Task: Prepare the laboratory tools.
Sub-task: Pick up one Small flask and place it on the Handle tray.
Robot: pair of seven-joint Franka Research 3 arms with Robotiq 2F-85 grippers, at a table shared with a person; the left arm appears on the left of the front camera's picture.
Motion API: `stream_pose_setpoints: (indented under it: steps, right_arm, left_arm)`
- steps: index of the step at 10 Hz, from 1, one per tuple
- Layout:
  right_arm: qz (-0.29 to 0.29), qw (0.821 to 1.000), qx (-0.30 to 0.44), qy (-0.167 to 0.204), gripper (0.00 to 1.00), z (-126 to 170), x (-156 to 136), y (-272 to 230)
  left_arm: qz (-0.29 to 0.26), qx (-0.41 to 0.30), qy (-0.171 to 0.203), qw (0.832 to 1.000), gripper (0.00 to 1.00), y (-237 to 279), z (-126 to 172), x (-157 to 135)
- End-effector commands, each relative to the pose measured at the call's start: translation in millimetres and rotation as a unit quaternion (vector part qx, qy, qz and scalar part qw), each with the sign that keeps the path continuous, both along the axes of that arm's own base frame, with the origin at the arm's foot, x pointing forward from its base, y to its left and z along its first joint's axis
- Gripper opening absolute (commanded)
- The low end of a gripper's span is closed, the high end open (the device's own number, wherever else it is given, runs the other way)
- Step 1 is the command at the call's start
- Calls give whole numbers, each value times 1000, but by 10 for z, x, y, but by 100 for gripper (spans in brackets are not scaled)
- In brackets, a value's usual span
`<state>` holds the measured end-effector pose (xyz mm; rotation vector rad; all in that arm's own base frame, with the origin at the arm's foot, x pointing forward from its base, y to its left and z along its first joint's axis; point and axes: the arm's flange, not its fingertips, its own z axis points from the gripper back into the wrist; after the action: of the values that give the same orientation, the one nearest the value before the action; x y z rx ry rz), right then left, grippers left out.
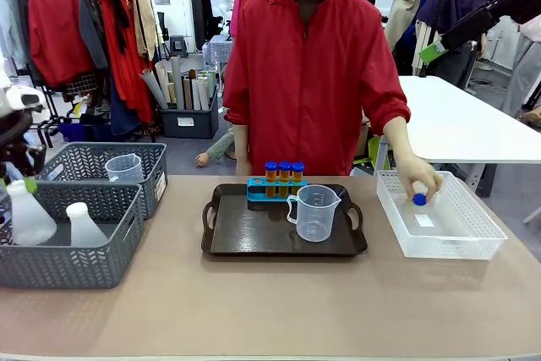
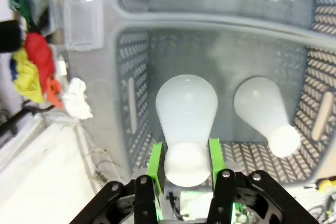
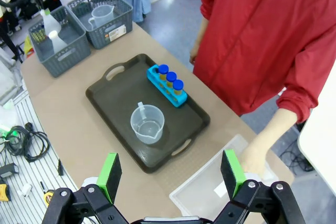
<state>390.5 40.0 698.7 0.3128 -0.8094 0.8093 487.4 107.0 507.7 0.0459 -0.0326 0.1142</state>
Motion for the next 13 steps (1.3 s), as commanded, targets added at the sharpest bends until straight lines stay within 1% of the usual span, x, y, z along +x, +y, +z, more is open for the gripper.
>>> stream_pose_setpoints:
  steps: [1,2,3,4,6,7,9,11,12,13]
  right_arm:
    - [5,1000,4,-2,100,11,1,0]
    - [5,1000,4,-2,100,11,1,0]
    - [5,1000,4,-2,100,11,1,0]
    - [5,1000,4,-2,100,11,1,0]
    - [5,1000,4,-2,100,11,1,0]
    - [5,1000,4,-2,100,11,1,0]
    - [5,1000,4,-2,100,11,1,0]
    - [5,1000,4,-2,100,11,1,0]
    - [5,1000,4,-2,100,11,1,0]
    - [5,1000,4,-2,100,11,1,0]
  left_arm:
    - [-35,2,2,999,0,29,602,185]
    - [-46,5,-12,999,0,-29,917,225]
    - [-53,-5,-1,999,0,-83,1189,283]
    - [-71,-2,-13,997,0,-150,1464,311]
    - [-116,24,-35,992,0,-323,2090,220]
    - [-131,36,-50,989,0,-371,2355,166]
    - [-151,38,-65,986,0,-383,2832,70]
    - [-170,33,-81,982,0,-398,3113,-41]
    - [-183,35,-82,979,0,-393,3167,-88]
    - [-156,40,-83,984,0,-465,2992,-126]
